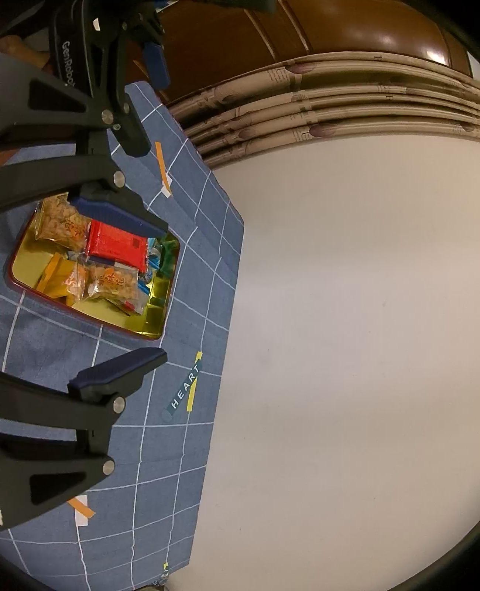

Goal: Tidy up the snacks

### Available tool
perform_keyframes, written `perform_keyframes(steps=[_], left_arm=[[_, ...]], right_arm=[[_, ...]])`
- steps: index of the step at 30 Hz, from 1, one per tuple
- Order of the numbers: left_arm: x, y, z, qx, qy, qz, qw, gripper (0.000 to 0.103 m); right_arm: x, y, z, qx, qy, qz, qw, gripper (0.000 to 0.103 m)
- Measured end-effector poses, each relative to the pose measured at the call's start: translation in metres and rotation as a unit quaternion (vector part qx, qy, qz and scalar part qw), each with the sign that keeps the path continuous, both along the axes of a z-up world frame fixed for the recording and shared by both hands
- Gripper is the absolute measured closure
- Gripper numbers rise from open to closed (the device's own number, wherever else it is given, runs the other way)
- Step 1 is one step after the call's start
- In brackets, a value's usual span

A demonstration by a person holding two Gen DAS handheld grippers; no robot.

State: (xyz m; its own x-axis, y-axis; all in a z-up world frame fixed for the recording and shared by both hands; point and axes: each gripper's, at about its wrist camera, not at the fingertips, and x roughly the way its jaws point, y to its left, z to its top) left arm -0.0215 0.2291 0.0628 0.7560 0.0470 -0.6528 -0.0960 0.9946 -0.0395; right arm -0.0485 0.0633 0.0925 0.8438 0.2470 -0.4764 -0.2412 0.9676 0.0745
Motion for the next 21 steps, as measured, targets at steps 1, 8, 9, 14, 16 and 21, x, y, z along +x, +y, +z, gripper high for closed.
perform_keyframes(steps=[1, 8, 9, 14, 16, 21], left_arm=[[0.0, 0.0, 0.0, 0.0, 0.001, 0.0, 1.0, 0.003], [0.001, -0.003, -0.004, 0.006, 0.008, -0.001, 1.0, 0.003], [0.001, -0.003, -0.004, 0.007, 0.007, -0.001, 1.0, 0.002], [0.0, -0.005, -0.006, 0.017, -0.003, 0.003, 0.9998, 0.001], [-0.003, -0.008, -0.006, 0.024, -0.012, -0.002, 0.9996, 0.001], [-0.008, -0.018, -0.004, 0.043, -0.023, -0.005, 0.9988, 0.001]], right_arm=[[0.0, 0.0, 0.0, 0.0, 0.0, 0.0, 1.0, 0.039], [0.0, 0.0, -0.002, 0.0, 0.003, -0.001, 1.0, 0.039], [0.0, -0.001, -0.002, 0.0, 0.004, -0.001, 1.0, 0.039], [0.002, -0.004, -0.005, 0.002, 0.01, -0.003, 1.0, 0.035], [0.003, -0.009, -0.009, 0.01, 0.016, -0.005, 1.0, 0.032], [0.008, -0.041, -0.03, -0.014, 0.033, -0.033, 0.999, 0.032]])
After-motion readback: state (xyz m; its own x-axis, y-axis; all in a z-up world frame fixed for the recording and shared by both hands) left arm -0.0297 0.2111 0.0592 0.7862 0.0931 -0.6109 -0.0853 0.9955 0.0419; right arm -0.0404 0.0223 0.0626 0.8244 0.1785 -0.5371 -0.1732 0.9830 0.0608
